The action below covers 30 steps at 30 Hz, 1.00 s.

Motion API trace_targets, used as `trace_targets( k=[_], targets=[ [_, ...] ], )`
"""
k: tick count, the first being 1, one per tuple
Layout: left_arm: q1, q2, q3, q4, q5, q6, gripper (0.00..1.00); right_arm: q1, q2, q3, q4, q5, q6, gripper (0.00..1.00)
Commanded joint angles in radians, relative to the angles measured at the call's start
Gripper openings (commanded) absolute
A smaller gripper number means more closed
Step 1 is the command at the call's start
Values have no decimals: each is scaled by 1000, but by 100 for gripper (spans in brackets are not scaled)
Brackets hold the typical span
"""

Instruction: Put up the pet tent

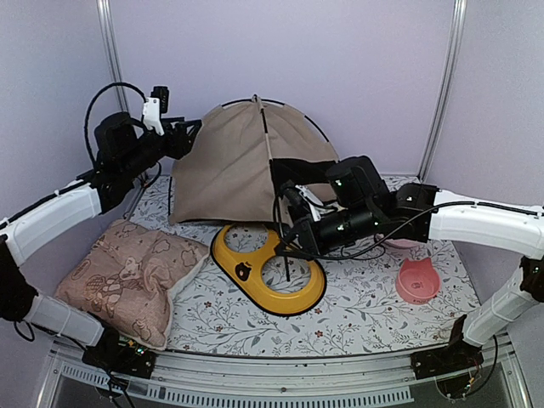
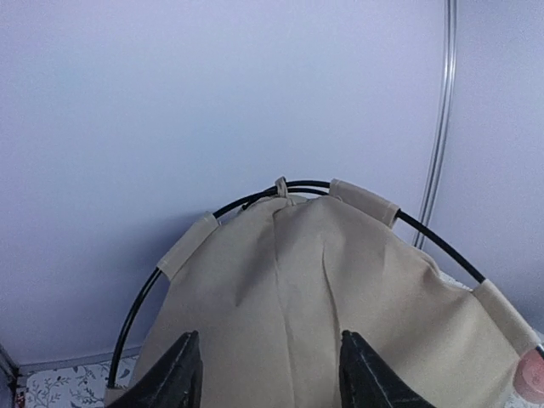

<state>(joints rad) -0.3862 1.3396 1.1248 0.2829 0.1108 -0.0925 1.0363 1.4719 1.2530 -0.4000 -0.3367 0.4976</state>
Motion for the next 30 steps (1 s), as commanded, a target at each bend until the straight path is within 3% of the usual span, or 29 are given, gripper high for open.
trace_targets(
  k=[1,7,15,24,30],
  targets=[
    [-85,-117,-149,55,-187,-119,55,7,44,98,74,-45,-37,0],
    [-259,-203,-393,179,-289,-179,54,7,101,175,49,-91,-48,0],
    [-504,-160,-606,462,-432,-168,53,7,156,269,28,-124,-36,0],
    [-655,16,-665,797,-531,-89,54,6,228,403,50,-149,30,0],
    [-687,109,-627,905,-583,-44,60,5,265,454,118,-160,122,0]
  ],
)
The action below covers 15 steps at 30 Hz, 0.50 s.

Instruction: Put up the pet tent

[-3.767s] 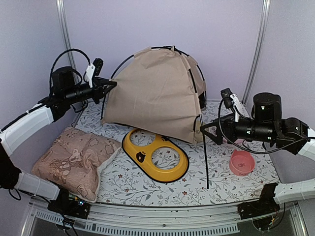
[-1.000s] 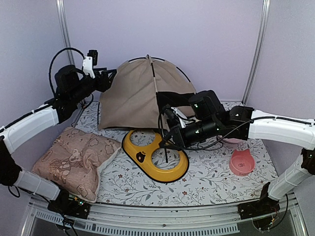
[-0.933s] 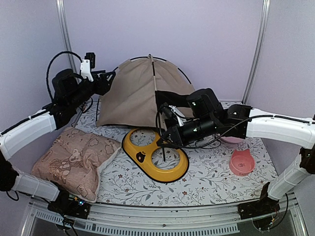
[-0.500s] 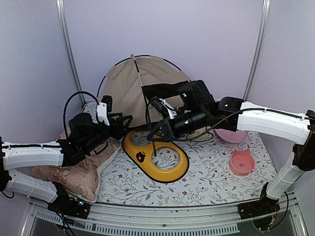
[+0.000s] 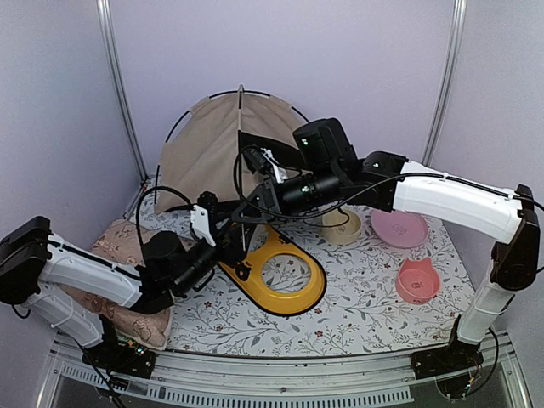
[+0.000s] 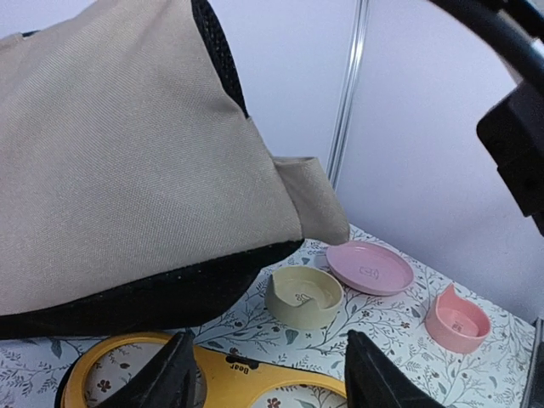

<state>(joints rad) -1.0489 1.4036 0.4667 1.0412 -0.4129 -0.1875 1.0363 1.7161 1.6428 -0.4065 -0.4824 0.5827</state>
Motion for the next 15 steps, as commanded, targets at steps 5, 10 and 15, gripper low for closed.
trace_targets(
  k=[5,10,15],
  targets=[
    [-25,95,59,228,-105,107,61,5,44,91,217,-21,152,0],
    [-27,137,84,303,-140,199,60,5,74,124,314,-14,253,0],
    [-30,177,105,385,-156,310,60,5,101,154,351,-10,298,0]
  ],
)
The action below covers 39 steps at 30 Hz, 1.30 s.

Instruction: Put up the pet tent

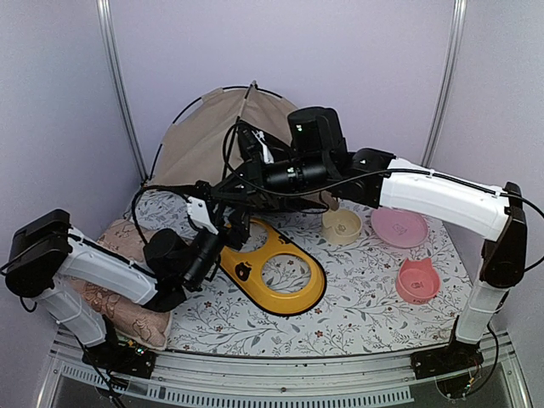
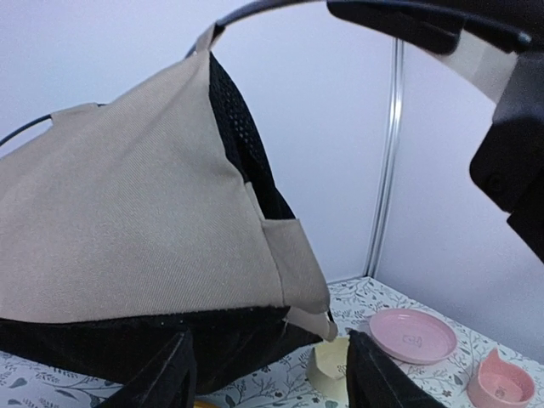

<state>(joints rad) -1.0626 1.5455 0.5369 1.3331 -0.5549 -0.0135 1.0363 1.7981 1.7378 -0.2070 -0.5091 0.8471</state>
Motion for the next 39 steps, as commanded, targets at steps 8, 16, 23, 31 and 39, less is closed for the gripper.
trace_targets(
  k=[8,16,23,31,39],
  targets=[
    [-17,89,83,117,-54,254,57,5,34,69,161,8,48,0],
    [-24,111,128,61,-11,294,50,5,42,78,164,7,46,0],
    [-31,133,133,56,8,308,55,5,56,92,164,0,47,0],
    [-39,139,143,16,57,309,54,5,68,101,162,1,49,0],
    [-56,137,137,-3,75,312,55,5,74,101,167,4,49,0]
  ],
)
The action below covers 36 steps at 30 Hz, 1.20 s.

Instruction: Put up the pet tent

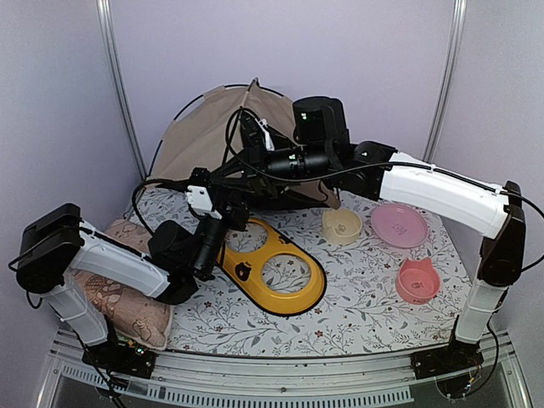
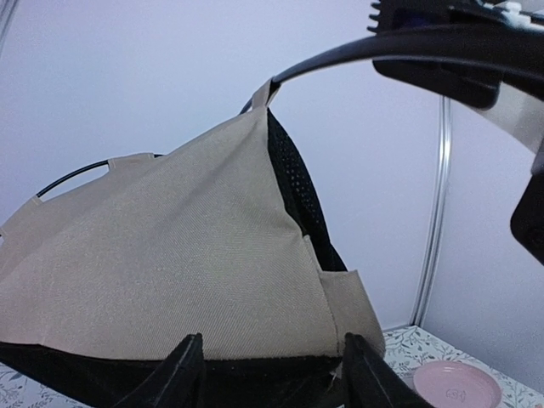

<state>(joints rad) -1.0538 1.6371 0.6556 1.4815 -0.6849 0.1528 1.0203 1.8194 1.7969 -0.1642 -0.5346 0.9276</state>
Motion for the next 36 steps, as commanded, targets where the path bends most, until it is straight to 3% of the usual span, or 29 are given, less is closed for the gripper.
trace_targets(
  k=[1,28,36],
  targets=[
    [-67,45,19,-154,209,144,56,21,53,42,126,29,-31,0],
    [-68,22,-28,-144,322,108,62,21,38,58,103,56,-49,0],
    [-66,46,16,-178,292,110,63,20,47,68,104,52,-44,0]
  ],
)
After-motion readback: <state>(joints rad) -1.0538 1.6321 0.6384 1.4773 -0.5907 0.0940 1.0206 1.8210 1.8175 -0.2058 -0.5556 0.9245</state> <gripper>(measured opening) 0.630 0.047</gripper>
